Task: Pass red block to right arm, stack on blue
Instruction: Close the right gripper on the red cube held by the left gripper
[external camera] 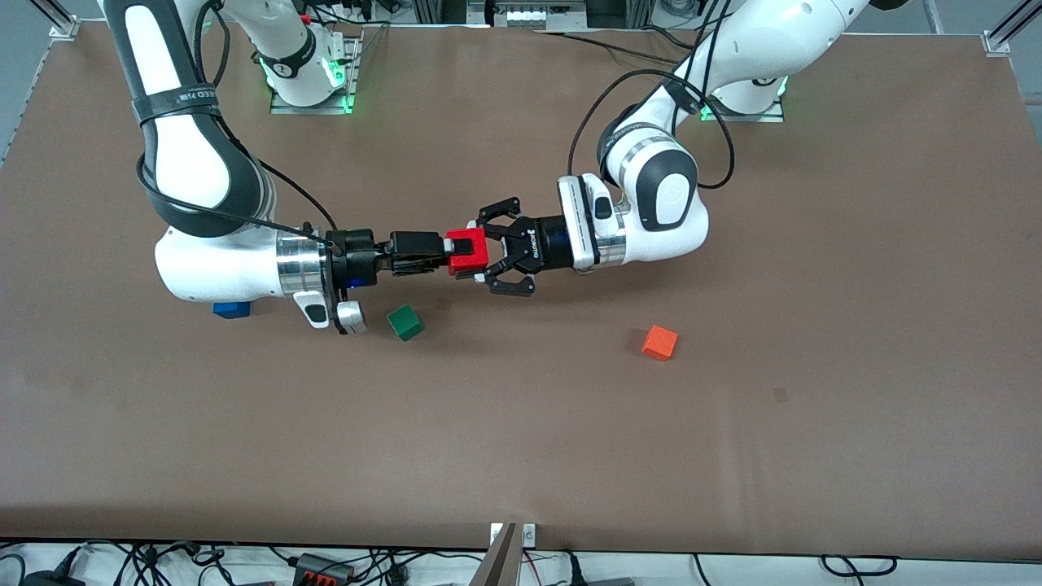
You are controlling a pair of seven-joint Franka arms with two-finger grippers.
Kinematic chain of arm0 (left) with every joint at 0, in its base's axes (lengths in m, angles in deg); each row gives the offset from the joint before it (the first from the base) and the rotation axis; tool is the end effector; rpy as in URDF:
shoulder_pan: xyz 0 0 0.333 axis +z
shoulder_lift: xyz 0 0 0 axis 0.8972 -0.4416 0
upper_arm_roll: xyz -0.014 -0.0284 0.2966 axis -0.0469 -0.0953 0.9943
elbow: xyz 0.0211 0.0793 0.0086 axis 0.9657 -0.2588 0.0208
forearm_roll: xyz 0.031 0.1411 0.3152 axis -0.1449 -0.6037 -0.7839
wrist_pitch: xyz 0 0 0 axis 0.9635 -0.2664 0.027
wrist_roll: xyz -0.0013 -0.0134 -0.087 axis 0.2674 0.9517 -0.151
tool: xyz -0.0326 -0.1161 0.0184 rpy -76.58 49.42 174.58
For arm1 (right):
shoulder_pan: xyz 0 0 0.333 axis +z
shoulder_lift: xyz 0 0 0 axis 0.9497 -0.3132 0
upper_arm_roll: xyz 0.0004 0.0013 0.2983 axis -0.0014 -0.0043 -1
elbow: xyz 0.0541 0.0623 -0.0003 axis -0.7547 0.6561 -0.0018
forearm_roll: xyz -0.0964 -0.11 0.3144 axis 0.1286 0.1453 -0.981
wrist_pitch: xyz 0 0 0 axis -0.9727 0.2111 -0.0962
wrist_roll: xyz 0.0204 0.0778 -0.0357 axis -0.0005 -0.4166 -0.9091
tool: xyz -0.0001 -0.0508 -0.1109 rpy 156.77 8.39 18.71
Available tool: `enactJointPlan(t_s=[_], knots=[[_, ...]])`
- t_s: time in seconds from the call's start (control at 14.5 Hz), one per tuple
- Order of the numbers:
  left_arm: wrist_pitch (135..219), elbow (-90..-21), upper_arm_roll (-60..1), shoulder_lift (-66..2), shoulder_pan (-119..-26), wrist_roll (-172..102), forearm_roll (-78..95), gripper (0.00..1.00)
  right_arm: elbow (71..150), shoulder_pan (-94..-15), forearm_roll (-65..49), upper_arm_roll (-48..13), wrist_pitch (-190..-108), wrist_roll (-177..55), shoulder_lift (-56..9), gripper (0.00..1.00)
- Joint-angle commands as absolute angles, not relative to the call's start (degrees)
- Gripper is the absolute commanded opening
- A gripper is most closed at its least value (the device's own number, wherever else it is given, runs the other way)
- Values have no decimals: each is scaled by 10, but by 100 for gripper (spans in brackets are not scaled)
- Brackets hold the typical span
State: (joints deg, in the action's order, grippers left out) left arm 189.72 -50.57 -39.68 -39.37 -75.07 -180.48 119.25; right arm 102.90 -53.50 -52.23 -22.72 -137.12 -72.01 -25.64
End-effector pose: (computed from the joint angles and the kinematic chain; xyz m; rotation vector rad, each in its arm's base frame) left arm 0.5330 -0.4135 0.3653 1.3009 -0.9212 1.3482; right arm 0.5735 0.2914 0.4184 -1.8145 -0.0080 0.2426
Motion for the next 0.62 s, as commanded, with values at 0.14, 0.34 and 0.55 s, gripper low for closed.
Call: enactJointPlan(t_s=[0.14, 0.34, 0.55], knots=[[1909, -493, -400, -396, -754, -1838, 1210, 100, 1018, -530, -517, -224, -1370, -727, -268, 0], [1909, -494, -400, -392, -746, -1838, 1203, 100, 1017, -532, -517, -224, -1370, -738, -268, 0], [1902, -495, -399, -392, -739, -1831, 1201, 100, 1017, -535, -513, -220, -1370, -747, -268, 0]])
